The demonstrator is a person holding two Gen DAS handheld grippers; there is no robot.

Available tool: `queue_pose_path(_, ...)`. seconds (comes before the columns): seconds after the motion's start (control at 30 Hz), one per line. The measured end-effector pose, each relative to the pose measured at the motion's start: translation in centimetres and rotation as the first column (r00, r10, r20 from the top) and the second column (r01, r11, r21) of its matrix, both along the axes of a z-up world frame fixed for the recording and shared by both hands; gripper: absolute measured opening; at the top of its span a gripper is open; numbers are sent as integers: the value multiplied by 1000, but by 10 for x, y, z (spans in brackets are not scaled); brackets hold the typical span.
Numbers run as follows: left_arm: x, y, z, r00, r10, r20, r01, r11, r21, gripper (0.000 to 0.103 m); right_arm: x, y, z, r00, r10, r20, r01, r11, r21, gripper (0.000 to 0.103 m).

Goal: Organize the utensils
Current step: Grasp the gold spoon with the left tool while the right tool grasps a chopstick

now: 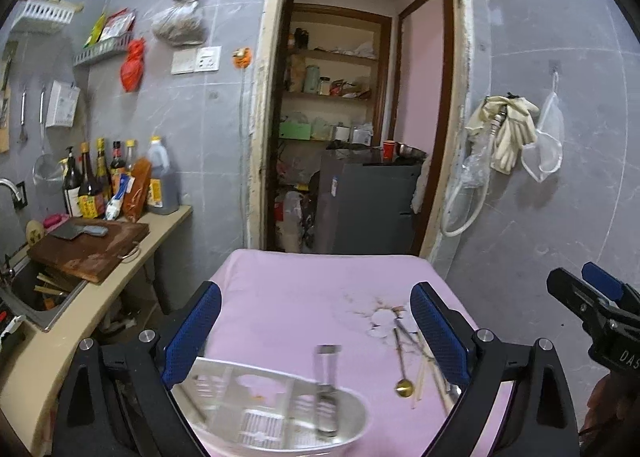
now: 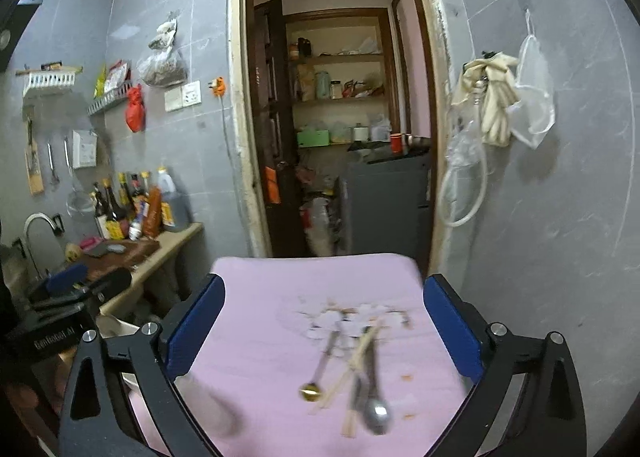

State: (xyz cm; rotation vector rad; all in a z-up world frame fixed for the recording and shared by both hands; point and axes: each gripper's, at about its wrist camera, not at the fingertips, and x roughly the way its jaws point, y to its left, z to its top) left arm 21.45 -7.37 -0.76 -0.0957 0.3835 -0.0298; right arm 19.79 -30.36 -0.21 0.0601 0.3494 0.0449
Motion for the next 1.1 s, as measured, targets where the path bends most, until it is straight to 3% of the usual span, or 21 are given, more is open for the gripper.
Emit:
queue_pose_path(0.2, -1, -50, -4, 1000, -9, 27, 8, 999, 40, 96, 5, -52, -8, 1000, -10, -27, 10, 1000, 5, 98)
queue_pose_path(0.47, 13, -100, -19, 1000, 22, 3, -22, 996, 86, 96, 29, -105, -30, 996, 26, -80, -23, 999, 34, 98)
queue_pose_path(0.83, 52, -143, -46, 997, 26, -78, -17, 994, 112, 96, 87, -160, -92, 971, 132, -200, -97, 980, 173, 98)
queue_pose_path(0.93, 66, -150, -56, 994, 28, -108, -16, 994, 111, 94, 104, -166, -110, 961, 155, -229, -112, 975, 190, 89)
queue_pose_path(0.97, 72, -152, -60, 992, 29, -123, -16, 994, 111, 90, 107, -166, -115, 958, 163, -237, -118, 974, 196, 82)
queue_pose_path(1.1, 98, -155, -81, 979, 40, -200, -19, 995, 102, 78, 134, -165, -140, 937, 216, -274, -151, 959, 239, 70)
